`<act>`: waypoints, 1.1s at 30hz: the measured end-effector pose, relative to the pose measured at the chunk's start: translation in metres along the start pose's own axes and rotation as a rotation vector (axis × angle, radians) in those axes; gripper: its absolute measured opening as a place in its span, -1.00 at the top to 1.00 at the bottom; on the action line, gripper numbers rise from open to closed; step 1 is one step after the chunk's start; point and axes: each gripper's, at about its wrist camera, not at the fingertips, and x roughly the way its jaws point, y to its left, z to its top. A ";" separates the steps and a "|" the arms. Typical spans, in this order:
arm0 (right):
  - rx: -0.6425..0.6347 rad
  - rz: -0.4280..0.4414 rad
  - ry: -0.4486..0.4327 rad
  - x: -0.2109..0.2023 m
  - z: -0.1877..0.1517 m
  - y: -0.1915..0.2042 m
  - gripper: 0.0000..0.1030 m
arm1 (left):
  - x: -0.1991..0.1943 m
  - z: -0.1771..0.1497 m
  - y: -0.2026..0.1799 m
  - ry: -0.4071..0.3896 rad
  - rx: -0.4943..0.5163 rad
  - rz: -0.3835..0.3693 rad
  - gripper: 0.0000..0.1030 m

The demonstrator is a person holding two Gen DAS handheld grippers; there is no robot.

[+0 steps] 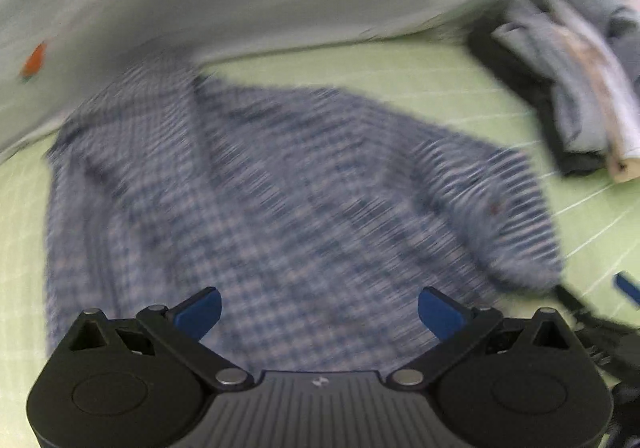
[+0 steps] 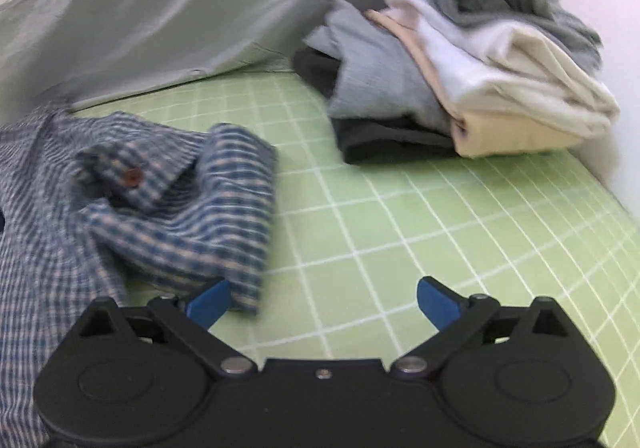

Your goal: Fold clothes

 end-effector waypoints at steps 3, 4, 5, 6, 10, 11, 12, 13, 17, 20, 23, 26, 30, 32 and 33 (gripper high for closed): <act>0.035 -0.019 0.006 0.006 0.000 -0.008 -0.97 | 0.001 0.016 -0.019 -0.028 0.043 -0.082 -1.00; 0.040 -0.024 0.008 0.008 0.001 -0.010 -0.97 | 0.002 0.020 -0.026 -0.034 0.064 -0.102 -1.00; 0.046 -0.030 0.010 0.010 0.001 -0.012 -0.97 | 0.002 0.022 -0.033 -0.040 0.086 -0.113 -1.00; 0.052 -0.034 0.015 0.012 0.001 -0.014 -0.97 | 0.004 0.025 -0.040 -0.047 0.110 -0.117 -0.97; 0.047 -0.046 0.030 0.016 0.000 -0.016 -0.97 | 0.027 0.030 -0.064 -0.051 0.196 -0.064 -0.30; 0.044 -0.046 0.032 0.017 0.000 -0.016 -0.97 | 0.034 0.030 -0.066 -0.040 0.200 -0.055 -0.05; 0.040 -0.045 0.034 0.018 -0.001 -0.016 -0.97 | 0.037 0.029 -0.065 -0.036 0.182 -0.066 0.16; 0.036 -0.043 0.035 0.018 -0.001 -0.015 -0.97 | 0.041 0.028 -0.063 -0.031 0.164 -0.077 0.30; 0.016 -0.036 0.037 0.016 0.000 -0.011 -0.97 | 0.039 0.021 -0.052 -0.045 0.089 -0.097 0.81; -0.002 -0.030 0.035 0.012 0.000 -0.005 -0.97 | 0.020 0.018 -0.040 -0.099 0.056 -0.080 0.83; -0.009 -0.018 0.030 0.006 0.001 0.001 -0.97 | -0.003 0.018 -0.024 -0.167 0.020 -0.050 0.85; -0.034 -0.004 0.011 -0.005 0.003 0.012 -0.97 | -0.029 0.020 -0.002 -0.255 -0.032 -0.018 0.86; -0.067 0.013 -0.017 -0.023 0.006 0.029 -0.97 | -0.071 0.021 0.045 -0.392 -0.131 0.058 0.86; -0.080 0.018 -0.021 -0.033 0.004 0.037 -0.97 | -0.086 0.017 0.073 -0.439 -0.179 0.137 0.86; -0.087 0.021 -0.022 -0.037 0.002 0.042 -0.97 | -0.091 0.014 0.090 -0.453 -0.206 0.182 0.86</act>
